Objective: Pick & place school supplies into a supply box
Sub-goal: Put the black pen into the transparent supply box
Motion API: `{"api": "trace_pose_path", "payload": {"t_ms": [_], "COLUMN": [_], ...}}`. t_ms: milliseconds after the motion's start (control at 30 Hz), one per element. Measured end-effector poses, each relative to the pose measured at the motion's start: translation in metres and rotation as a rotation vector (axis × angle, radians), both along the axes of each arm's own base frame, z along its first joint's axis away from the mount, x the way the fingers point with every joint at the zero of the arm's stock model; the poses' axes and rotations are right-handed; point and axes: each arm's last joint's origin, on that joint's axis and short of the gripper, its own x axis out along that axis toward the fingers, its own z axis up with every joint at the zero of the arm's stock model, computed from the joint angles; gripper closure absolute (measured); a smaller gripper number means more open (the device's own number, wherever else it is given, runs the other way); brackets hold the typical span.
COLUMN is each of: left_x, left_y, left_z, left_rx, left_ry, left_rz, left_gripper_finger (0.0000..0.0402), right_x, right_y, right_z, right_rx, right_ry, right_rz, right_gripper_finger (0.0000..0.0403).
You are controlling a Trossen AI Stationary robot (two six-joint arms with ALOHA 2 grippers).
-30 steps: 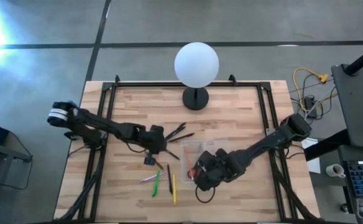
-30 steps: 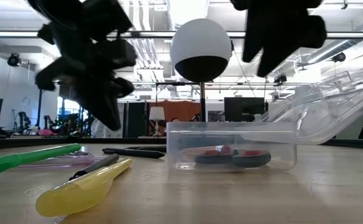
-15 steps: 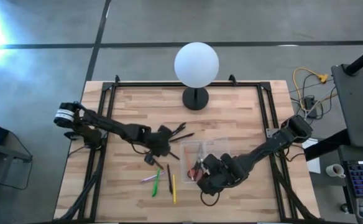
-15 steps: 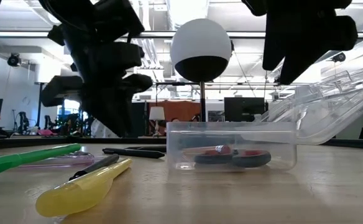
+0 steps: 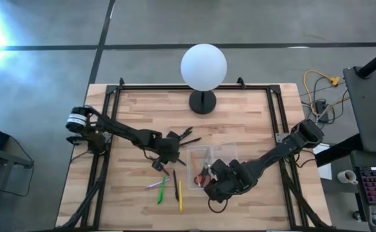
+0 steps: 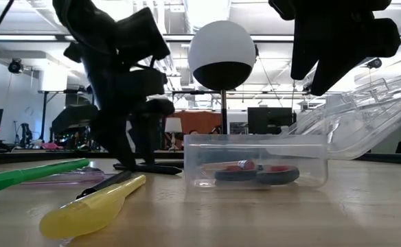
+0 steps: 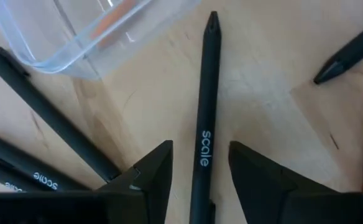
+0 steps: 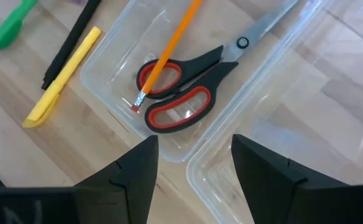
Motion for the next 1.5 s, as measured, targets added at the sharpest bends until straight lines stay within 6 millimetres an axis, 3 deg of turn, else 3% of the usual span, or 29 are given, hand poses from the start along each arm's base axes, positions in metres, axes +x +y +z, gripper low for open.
{"api": "trace_pose_path", "payload": {"t_ms": [133, 400, 600, 800, 933, 1033, 1233, 1500], "left_x": [0.006, 0.000, -0.004, -0.008, -0.011, -0.017, 0.006, 0.073], "left_y": [0.002, 0.004, 0.002, 0.002, 0.001, -0.001, -0.026, -0.049], "left_z": [0.003, -0.008, -0.019, 0.014, 0.058, 0.075, 0.117, 0.090], "left_rx": [-0.020, -0.069, -0.120, -0.214, -0.240, -0.225, -0.102, 0.085], "left_ry": [0.018, 0.066, 0.140, 0.093, -0.012, -0.029, -0.223, -0.194], "left_rz": [0.005, 0.023, 0.144, 0.272, 0.266, 0.226, -0.128, -0.452], "left_gripper_finger": [0.0282, 0.0380, 0.0389, 0.0393, 0.0394, 0.0395, 0.0395, 0.0390], "right_x": [-0.001, -0.001, 0.000, -0.001, -0.005, -0.010, -0.019, -0.038], "right_y": [0.001, 0.001, 0.002, 0.003, 0.005, 0.008, 0.012, 0.010], "right_z": [0.000, 0.000, 0.000, 0.000, 0.000, 0.001, 0.010, 0.041], "right_rx": [0.011, 0.017, 0.022, 0.021, -0.024, -0.064, -0.150, -0.133], "right_ry": [-0.003, -0.001, -0.004, -0.025, -0.070, -0.108, -0.170, -0.254], "right_rz": [-0.019, -0.019, -0.025, -0.065, -0.146, -0.203, -0.190, -0.199], "right_gripper_finger": [0.0208, 0.0209, 0.0209, 0.0209, 0.0209, 0.0209, 0.0209, 0.0219]}}
